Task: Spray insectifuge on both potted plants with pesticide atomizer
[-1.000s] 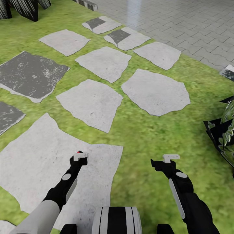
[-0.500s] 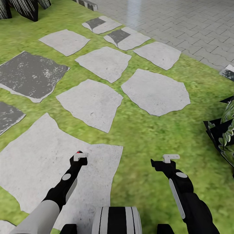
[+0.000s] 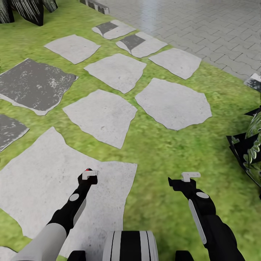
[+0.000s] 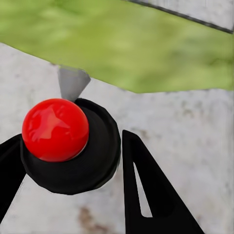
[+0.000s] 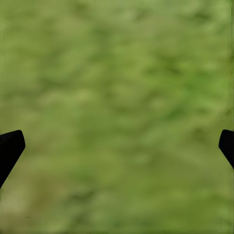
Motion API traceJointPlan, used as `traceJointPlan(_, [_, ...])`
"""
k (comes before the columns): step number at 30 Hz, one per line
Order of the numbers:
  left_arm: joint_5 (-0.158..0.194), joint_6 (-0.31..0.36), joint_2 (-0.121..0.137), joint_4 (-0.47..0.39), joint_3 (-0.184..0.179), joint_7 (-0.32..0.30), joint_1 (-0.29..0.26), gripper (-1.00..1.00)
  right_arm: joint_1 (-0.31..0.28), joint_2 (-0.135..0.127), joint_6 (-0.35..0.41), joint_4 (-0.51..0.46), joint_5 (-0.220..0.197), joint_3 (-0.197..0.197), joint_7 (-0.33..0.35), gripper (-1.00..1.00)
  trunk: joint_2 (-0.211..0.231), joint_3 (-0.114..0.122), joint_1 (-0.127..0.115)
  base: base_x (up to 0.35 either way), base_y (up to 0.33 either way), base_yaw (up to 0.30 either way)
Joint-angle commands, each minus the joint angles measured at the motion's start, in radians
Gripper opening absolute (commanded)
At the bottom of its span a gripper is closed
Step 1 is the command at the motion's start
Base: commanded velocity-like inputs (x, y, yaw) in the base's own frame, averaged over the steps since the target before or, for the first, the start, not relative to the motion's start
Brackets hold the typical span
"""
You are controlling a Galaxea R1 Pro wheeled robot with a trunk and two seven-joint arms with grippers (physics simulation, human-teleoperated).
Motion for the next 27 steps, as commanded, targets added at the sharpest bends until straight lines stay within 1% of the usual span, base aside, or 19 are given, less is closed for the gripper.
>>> traceJointPlan(1, [0.001,-0.003,0.0,0.001,0.0,0.0,0.0,-1.0,0.0,0.0,0.005,-0.001,0.004,0.0,0.001,1.0,0.0,0.003,-0.001,0.0,0.0,0.0])
traceJointPlan(21, [0.0,-0.003,0.001,-0.002,-0.001,0.001,0.0,-1.0,0.007,0.003,0.007,0.002,0.004,0.003,0.0,1.0,0.005,0.081,-0.01,0.0,0.0,0.0])
traceJointPlan(25, [-0.005,0.02,0.001,-0.002,-0.003,0.003,0.0,-1.0,0.007,-0.001,0.006,0.002,0.004,0.002,0.0,1.0,0.006,0.096,-0.011,0.0,0.0,0.0])
traceJointPlan(27, [-0.003,0.07,0.001,-0.002,-0.002,0.002,0.0,-1.0,0.007,-0.003,0.006,0.003,0.004,0.001,0.0,1.0,0.006,0.104,-0.012,0.0,0.0,0.0])
